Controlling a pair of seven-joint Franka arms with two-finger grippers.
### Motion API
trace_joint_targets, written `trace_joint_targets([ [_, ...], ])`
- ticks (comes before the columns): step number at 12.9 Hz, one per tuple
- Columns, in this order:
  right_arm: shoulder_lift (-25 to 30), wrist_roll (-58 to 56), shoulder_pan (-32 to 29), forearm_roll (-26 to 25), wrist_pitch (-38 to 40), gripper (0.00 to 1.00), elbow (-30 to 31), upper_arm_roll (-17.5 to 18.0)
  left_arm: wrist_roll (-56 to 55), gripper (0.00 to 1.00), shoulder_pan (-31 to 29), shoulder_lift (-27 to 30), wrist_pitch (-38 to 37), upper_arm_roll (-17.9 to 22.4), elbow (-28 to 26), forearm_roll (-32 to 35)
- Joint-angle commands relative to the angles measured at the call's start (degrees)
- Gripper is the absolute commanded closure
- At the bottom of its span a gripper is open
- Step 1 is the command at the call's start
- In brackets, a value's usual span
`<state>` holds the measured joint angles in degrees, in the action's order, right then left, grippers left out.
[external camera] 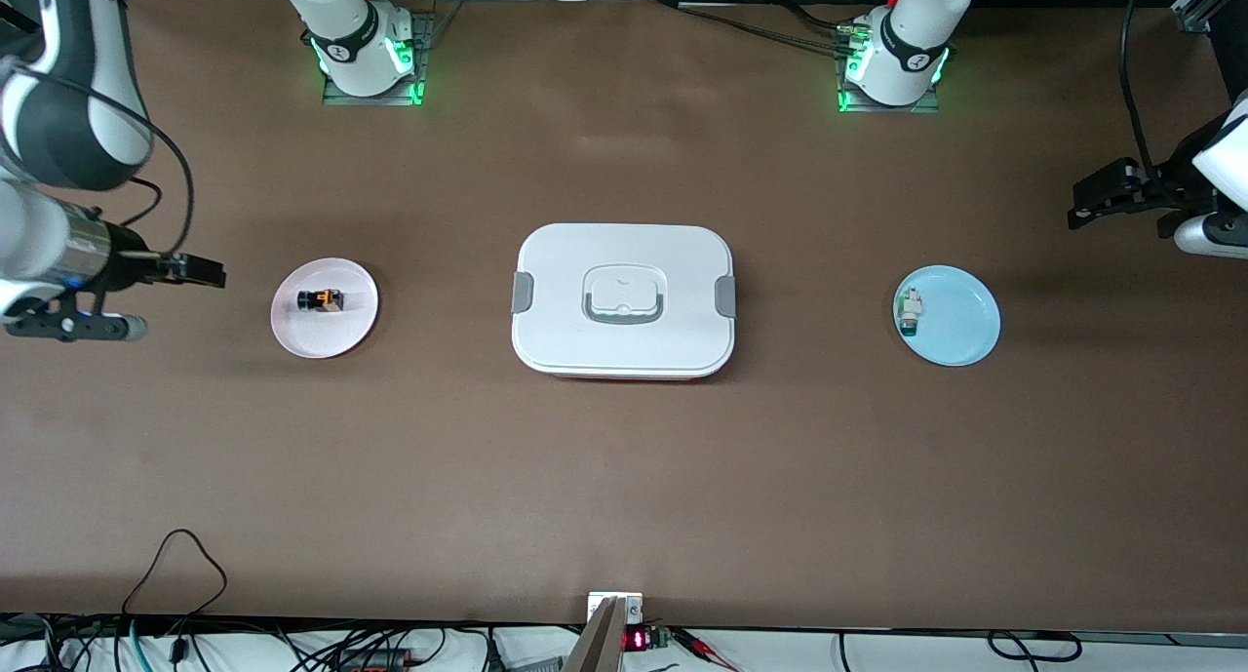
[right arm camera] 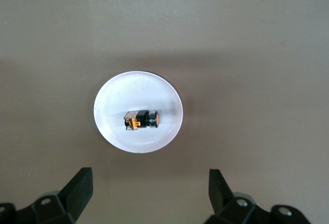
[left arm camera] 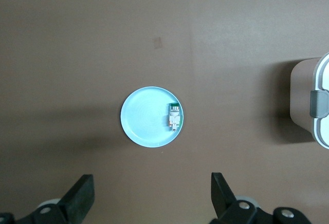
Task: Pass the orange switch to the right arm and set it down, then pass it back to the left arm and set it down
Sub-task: 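Move the right gripper down over the switch on the white plate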
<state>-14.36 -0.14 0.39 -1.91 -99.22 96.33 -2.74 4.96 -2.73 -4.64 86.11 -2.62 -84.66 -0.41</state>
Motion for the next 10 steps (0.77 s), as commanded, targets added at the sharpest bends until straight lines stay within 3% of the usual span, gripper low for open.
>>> trace_joint_targets([
  [1,-1.11,0.66,2.15,0.33,-0.8,0.0,-0.26,0.45,-0.3,0.0,0.0,0.24,-0.95,-0.1,0.9,-0.12],
  [5,-4.27,2.5,3.57,0.76,-3.95,0.0,0.09,0.45,-0.22,0.0,-0.08,0.24,-0.95,-0.02,0.9,-0.12],
  [10,-2.35,2.77,3.83,0.94,-17.46,0.0,12.81,0.54,-0.22,0.0,-0.08,0.24,-0.95,0.07,0.9,-0.2],
])
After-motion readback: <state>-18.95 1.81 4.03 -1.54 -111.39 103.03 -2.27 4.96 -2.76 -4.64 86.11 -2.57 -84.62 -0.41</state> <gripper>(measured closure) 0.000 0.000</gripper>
